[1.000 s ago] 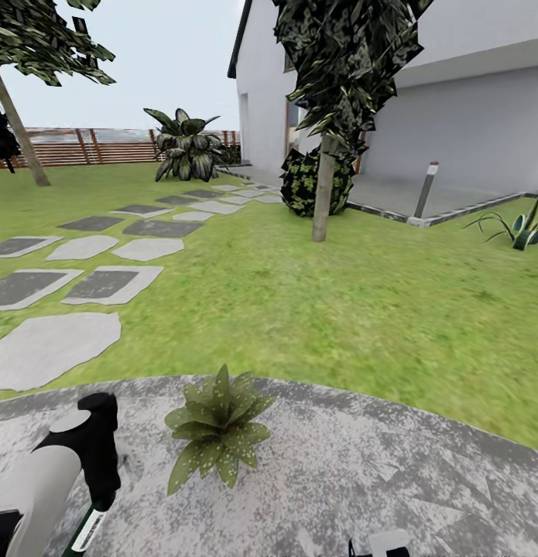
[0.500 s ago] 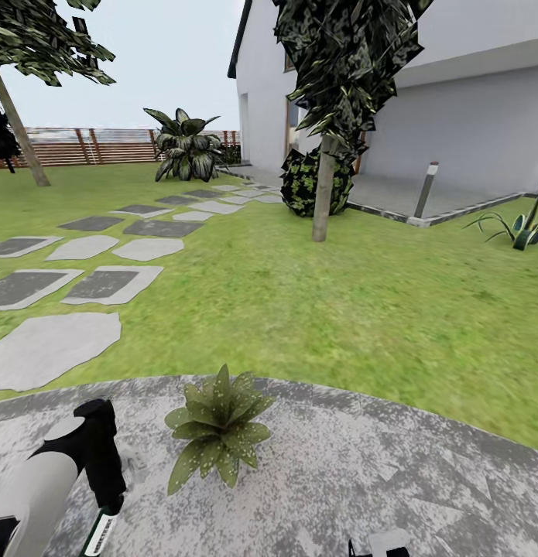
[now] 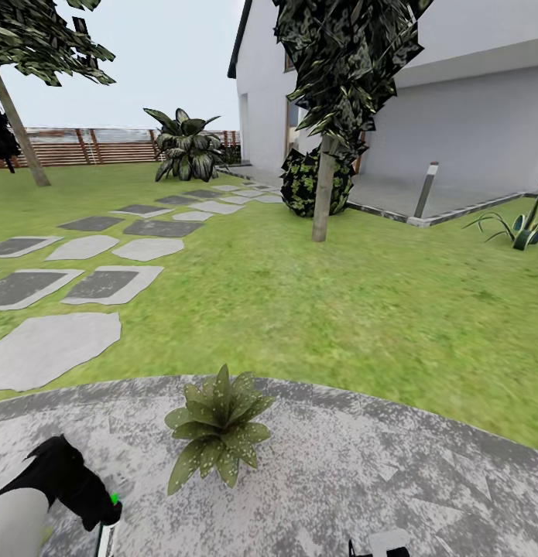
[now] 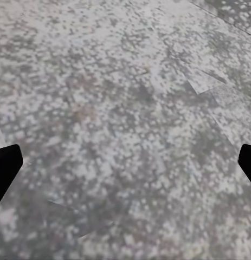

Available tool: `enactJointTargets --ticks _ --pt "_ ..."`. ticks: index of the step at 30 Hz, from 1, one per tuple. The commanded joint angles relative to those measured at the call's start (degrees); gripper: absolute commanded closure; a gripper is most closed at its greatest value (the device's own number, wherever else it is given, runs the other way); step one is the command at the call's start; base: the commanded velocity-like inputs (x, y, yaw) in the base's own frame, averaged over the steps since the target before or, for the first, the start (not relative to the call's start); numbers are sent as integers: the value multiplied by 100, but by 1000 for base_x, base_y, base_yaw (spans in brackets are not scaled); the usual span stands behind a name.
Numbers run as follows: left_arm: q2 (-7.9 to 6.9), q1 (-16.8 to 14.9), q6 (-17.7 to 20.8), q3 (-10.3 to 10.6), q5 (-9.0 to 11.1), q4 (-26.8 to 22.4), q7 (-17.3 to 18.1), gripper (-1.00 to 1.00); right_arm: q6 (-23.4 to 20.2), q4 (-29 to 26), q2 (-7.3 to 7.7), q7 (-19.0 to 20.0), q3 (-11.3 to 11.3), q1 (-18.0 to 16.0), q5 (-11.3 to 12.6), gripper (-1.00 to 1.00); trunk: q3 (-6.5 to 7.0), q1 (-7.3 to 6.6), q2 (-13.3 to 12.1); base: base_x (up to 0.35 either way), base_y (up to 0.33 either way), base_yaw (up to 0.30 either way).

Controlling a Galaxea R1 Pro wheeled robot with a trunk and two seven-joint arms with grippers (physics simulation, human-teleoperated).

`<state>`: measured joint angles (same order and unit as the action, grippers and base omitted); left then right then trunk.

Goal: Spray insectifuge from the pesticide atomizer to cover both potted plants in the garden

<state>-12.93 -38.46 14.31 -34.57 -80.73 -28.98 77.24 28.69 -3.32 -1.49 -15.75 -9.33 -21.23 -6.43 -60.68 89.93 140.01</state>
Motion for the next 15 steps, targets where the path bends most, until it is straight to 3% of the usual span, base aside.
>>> enactJointTargets --ticks 1,3,5,9,15 --pt "3 51 -87 -298 -39 -18 13 100 -3 6 0 -61 -17 -4 -60 -100 -5 -1 2 0 0 0" --pt "0 106 -331 -549 -45 -37 0 100 -3 6 0 -60 -17 -4 -60 -100 -5 -1 2 0 0 0" --pt "0 121 -412 -640 -43 -43 -5 100 -3 6 0 -57 -17 -4 -60 -100 -5 -1 2 0 0 0" --pt "15 128 -448 -712 -38 -45 -33 100 -2 6 -17 -43 -25 -4 -51 -100 -5 -1 2 -66 0 0" --pt "59 128 -443 -699 -39 -37 -334 100 -5 6 -18 -42 -18 -4 -50 -100 -5 -1 2 -319 0 0"
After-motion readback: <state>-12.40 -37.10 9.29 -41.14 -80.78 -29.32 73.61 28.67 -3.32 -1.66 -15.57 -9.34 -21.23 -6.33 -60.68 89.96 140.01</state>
